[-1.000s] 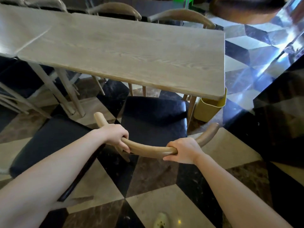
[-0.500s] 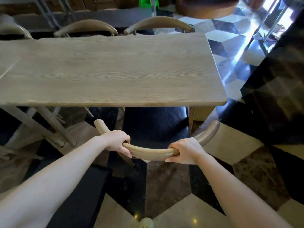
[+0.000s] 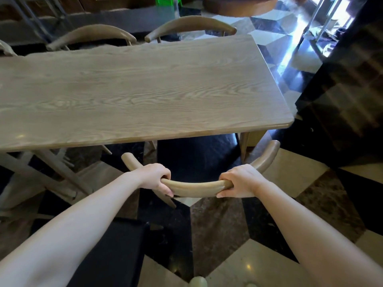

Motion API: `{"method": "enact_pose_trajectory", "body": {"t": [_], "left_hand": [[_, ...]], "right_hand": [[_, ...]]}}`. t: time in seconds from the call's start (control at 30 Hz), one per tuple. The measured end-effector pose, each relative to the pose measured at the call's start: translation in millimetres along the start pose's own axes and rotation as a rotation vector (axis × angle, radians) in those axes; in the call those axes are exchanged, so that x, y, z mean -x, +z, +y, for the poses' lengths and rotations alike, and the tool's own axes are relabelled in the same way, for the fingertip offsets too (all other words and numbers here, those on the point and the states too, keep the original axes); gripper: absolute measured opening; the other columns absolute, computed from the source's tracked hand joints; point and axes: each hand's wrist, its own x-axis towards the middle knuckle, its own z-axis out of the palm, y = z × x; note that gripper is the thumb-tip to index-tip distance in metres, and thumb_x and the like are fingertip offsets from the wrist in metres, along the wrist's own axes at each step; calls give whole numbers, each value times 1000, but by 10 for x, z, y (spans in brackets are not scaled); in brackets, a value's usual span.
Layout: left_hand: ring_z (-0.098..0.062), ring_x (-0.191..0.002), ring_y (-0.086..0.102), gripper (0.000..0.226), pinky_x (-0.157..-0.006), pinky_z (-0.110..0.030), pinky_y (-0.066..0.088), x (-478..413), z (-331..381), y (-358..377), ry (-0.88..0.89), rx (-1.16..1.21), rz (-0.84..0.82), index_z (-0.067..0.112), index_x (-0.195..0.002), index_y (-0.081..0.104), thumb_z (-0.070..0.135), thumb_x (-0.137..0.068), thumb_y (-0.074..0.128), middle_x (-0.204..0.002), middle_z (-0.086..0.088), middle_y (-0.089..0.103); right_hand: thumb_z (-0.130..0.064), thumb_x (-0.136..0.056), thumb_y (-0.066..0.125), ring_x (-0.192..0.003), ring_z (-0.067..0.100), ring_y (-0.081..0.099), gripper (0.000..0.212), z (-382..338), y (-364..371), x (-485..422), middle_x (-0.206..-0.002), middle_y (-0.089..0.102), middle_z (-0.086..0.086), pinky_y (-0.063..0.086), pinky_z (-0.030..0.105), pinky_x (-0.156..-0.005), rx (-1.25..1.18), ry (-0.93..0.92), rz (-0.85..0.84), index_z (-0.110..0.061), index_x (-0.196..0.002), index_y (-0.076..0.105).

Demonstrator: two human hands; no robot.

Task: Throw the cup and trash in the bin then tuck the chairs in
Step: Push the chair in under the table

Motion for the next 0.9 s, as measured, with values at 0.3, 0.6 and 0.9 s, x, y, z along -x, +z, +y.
{"method": "enact_pose_trajectory", "body": {"t": [0.3, 0.6, 0.9], "left_hand": [[-11, -86, 55, 59, -73, -26, 48, 5, -15, 19, 14, 47, 35, 23, -90, 61, 69, -54, 72, -93, 6, 57], [-14, -80, 60, 47, -73, -29, 51, 98, -9, 248, 50, -96, 275, 21, -92, 67, 64, -72, 66, -86, 5, 63], [-25, -149, 5, 74, -121, -45, 14, 707, 409, 1190, -125, 45, 614, 16, -153, 13, 41, -94, 51, -162, -8, 7]], "right_hand": [[-68, -78, 53, -78, 9, 58, 45, -60, -3, 26, -92, 65, -9, 40, 25, -66, 27, 83, -36, -29, -101, 60], [-60, -79, 60, -113, 19, 49, 52, -323, 120, 242, -116, 59, -3, 29, 39, -108, -41, 326, 170, -24, -115, 56], [-43, -92, 53, -148, 28, 2, 79, -1029, 265, 646, -161, -2, 5, 11, 49, -119, -221, 572, 201, -20, -152, 5]]}}
